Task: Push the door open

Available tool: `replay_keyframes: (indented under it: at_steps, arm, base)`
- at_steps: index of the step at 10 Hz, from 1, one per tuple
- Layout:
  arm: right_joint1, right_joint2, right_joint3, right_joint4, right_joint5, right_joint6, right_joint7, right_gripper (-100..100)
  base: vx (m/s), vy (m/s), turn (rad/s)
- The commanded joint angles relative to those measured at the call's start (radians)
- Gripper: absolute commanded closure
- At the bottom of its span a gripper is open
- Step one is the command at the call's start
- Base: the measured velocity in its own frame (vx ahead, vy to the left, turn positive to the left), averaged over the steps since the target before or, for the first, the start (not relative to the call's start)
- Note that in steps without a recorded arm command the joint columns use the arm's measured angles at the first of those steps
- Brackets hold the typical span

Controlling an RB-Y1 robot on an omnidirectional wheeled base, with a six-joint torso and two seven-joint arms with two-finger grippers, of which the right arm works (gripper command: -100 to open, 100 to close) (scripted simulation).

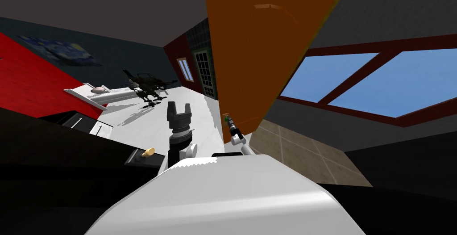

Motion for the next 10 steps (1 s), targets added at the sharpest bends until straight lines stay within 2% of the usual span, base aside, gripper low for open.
replay_keyframes:
  at_steps: [1, 2, 3, 5, 6, 9, 10]
  arm:
    - [0.001, -0.001, -0.002, 0.0, 0.0, 0.0, 0.0, 100]
    - [0.001, -0.001, -0.002, 0.0, 0.0, 0.0, 0.0, 100]
    - [-0.017, -0.028, -0.019, 0.023, -0.003, -0.005, -0.003, 100]
    - [-0.036, -0.044, -0.039, 0.046, -0.006, -0.01, -0.006, 100]
    - [-0.012, -0.054, -0.013, 0.019, -0.006, 0.001, 0.001, -100]
    - [-0.003, -0.059, 0.0, 0.006, -0.01, 0.002, 0.004, -100]
    - [0.004, -0.052, 0.008, -0.002, -0.013, 0.003, 0.007, -100]
  base:
    - [-0.011, -0.003, -0.004]
    - [0.0, 0.0, 0.0]
    - [0.148, 0.004, -0.143]
    - [0.213, 0.02, -0.132]
    - [-0.023, -0.061, -0.046]
    - [-0.183, -0.112, -0.011]
    - [-0.193, -0.14, -0.022]
